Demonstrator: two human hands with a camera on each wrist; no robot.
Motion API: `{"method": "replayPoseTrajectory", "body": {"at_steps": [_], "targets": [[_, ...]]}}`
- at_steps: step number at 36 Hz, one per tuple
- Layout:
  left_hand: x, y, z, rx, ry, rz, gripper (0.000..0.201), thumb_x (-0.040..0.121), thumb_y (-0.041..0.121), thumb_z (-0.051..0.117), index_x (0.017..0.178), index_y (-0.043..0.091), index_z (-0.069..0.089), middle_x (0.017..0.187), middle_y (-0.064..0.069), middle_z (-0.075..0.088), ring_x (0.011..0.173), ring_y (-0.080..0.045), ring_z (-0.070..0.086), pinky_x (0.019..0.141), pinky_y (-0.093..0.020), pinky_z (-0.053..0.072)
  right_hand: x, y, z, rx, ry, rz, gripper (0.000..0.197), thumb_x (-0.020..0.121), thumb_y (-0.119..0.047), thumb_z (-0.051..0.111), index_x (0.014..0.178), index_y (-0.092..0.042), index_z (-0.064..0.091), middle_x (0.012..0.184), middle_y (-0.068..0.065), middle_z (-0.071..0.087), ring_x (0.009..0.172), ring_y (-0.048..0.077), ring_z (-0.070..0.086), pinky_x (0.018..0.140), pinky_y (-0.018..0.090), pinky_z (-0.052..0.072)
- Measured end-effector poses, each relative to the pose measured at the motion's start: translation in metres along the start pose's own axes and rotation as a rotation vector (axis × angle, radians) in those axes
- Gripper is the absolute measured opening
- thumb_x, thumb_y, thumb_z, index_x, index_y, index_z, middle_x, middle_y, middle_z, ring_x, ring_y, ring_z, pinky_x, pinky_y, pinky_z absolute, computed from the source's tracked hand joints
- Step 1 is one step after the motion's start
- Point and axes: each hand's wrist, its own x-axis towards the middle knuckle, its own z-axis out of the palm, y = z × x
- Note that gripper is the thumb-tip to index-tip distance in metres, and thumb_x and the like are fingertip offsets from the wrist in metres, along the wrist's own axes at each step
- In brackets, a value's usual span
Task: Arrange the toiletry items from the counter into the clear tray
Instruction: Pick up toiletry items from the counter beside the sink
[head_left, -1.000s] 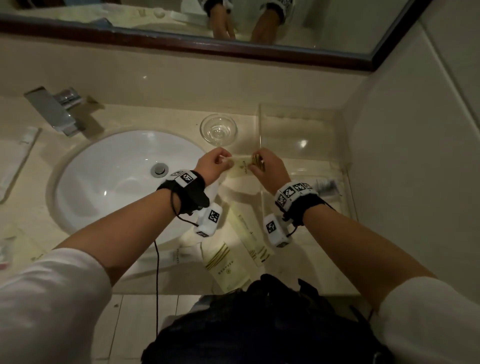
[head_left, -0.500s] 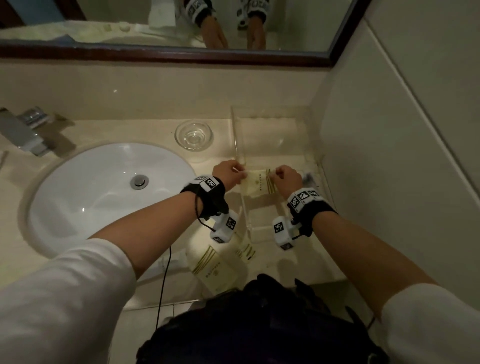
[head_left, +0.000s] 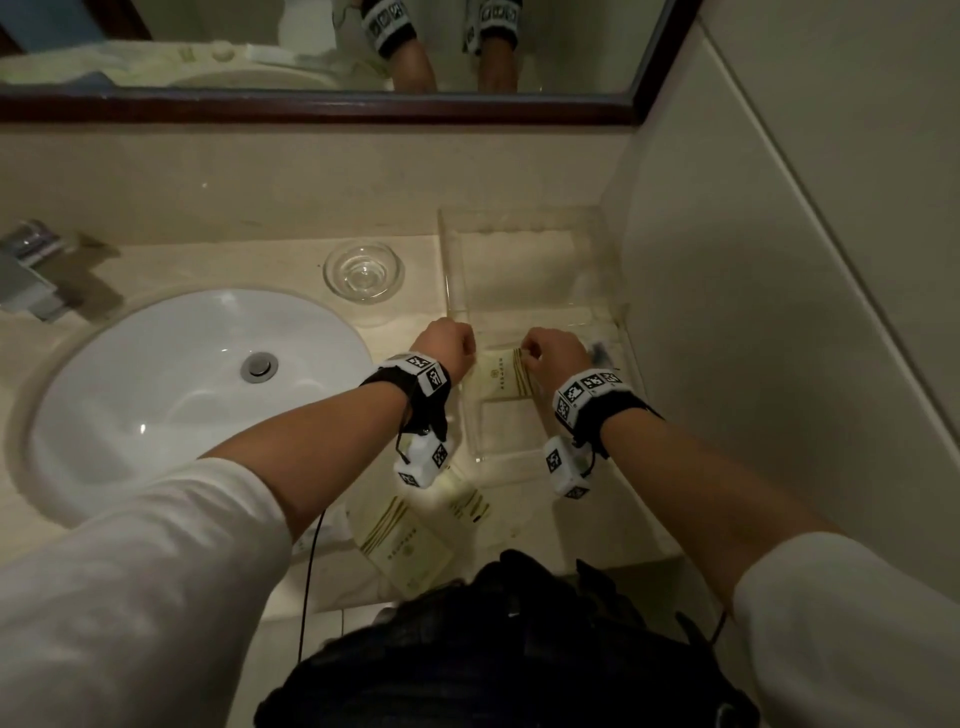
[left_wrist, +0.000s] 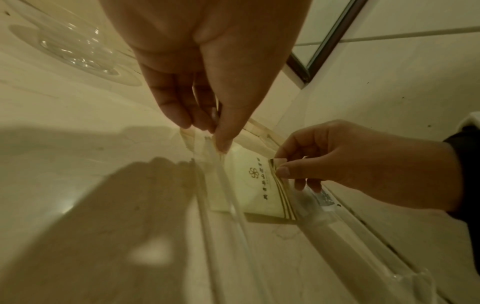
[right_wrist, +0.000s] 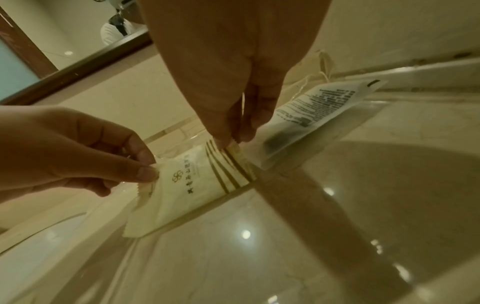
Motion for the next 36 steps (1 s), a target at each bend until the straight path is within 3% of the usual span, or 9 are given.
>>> {"method": "replayPoseTrajectory", "body": {"at_steps": [8,18,30,36], "targets": [[0.005,0.002,0.005,0.070,0.029,0.013,0.011,0.083,0.011,0.061,0.092,0.006,0.066,0.107,-0.016,0.060,0.096,-0.033,0.060,0.082,-0.037,0.051,0.003,0.005,0.002,0.050,-0.003,0.067,0.012,0.089,-0.014,0.059,0.095,-0.006,0.065,0.100,0.013,0.066,0.094,0.028,0.061,0.081,0.036,0.052],[0.010,-0.007,0.008,0.068,0.022,0.005,0.016,0.081,0.014,0.065,0.094,0.006,0.060,0.112,-0.015,0.054,0.098,-0.032,0.057,0.083,-0.035,0.047,0.004,0.007,0.006,0.103,0.101,0.089,0.004,0.087,-0.014,0.062,0.086,-0.010,0.061,0.093,0.009,0.064,0.085,0.024,0.061,0.078,0.038,0.054],[0.009,-0.012,0.009,0.046,0.016,0.016,0.016,0.082,0.021,0.066,0.093,0.010,0.062,0.110,-0.013,0.053,0.096,-0.030,0.057,0.082,-0.034,0.046,0.003,0.005,0.002,0.091,0.056,0.076,0.011,0.088,-0.016,0.061,0.091,-0.007,0.066,0.097,0.010,0.065,0.089,0.024,0.062,0.082,0.039,0.054],[0.007,-0.015,0.009,0.004,0.028,0.034,0.014,0.084,0.026,0.063,0.090,0.014,0.065,0.107,-0.011,0.053,0.094,-0.026,0.057,0.080,-0.028,0.043,0.002,0.005,0.004,0.088,0.087,0.072,0.011,0.089,-0.017,0.057,0.095,-0.010,0.063,0.100,0.009,0.063,0.089,0.024,0.060,0.073,0.029,0.048]]}}
